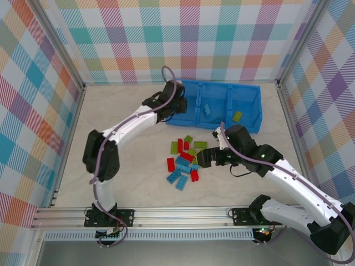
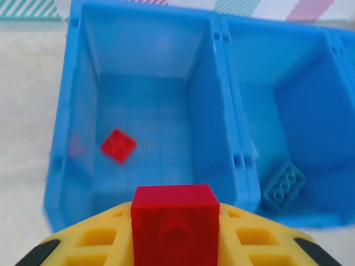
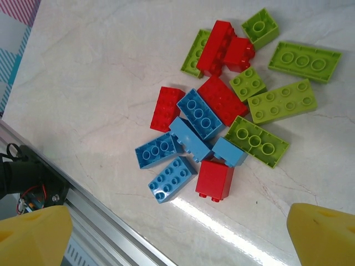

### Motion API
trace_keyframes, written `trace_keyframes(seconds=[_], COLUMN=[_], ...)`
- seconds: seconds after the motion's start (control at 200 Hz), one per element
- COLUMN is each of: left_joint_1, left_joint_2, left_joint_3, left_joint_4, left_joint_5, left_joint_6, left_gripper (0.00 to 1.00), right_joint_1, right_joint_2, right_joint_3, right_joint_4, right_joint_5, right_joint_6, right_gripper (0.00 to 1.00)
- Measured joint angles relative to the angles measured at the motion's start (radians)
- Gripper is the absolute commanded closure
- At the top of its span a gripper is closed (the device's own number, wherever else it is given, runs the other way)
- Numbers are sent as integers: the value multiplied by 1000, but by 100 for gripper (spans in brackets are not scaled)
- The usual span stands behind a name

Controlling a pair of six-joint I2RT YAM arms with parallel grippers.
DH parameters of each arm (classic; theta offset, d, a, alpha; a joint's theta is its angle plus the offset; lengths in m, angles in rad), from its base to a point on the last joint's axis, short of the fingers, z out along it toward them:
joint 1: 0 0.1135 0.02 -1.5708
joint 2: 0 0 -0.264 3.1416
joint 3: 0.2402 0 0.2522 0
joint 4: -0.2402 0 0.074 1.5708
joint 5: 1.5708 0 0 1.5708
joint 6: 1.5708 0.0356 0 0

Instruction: Sort the legos into containers by color

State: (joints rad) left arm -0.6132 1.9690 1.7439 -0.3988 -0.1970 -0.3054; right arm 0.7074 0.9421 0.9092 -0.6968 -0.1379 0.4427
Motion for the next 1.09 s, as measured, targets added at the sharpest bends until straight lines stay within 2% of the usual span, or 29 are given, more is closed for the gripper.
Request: trace_keyframes(seconds=[0.15, 0.28, 0.51, 0.58, 0.71, 0.84, 0.94, 1.095], left_joint_1=[35, 47, 48, 48, 43, 22, -25, -131], left_joint_2=[197, 293, 304, 280, 141, -127, -370, -683], left_joint_3=[149, 198, 223, 209, 95, -116, -269, -418], left_joint_4=[-6, -32, -48, -43, -39, -11, 7, -14], left_joint_5=[-3, 0, 25, 37, 60, 76, 77, 84], left_joint_6=[11, 13, 12, 8, 7, 7, 32, 168], left_gripper=[67, 61, 44, 43, 44, 43, 43, 37], right_joint_1=[0, 0, 0, 0, 0, 0, 0, -3], right_joint_2=[-38, -56, -69, -68, -37, 27, 108, 253], right_joint_3=[-1, -2, -28, -39, -47, -47, -47, -66], right_joint_4=[-4, -16, -24, -23, -21, -11, 9, 84], right_joint_5=[12, 20, 41, 50, 69, 126, 166, 171], right_joint_6=[14, 23, 45, 50, 52, 56, 55, 35], right_gripper=[0, 0, 0, 0, 0, 0, 0, 1])
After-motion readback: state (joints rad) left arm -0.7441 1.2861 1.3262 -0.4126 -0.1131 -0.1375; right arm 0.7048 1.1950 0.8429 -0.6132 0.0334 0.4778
